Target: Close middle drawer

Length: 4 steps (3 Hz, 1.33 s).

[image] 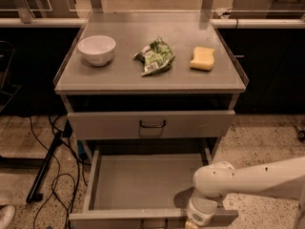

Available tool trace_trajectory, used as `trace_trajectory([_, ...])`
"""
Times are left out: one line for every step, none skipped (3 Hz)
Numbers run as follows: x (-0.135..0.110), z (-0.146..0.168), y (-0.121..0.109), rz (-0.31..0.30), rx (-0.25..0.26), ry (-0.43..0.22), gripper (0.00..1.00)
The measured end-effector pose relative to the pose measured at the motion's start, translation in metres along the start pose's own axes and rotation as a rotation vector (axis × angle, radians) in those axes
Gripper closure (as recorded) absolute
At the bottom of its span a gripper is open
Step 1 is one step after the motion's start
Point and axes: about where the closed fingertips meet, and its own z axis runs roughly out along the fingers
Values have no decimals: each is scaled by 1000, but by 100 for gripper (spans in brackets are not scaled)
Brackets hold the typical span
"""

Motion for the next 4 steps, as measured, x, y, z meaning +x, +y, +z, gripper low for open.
trace_trajectory([0,0,0,0,0,0,4])
trace_trajectory([0,0,0,0,0,0,0])
trace_trajectory([0,0,0,0,0,0,3])
trace_trajectory([0,0,0,0,0,0,26])
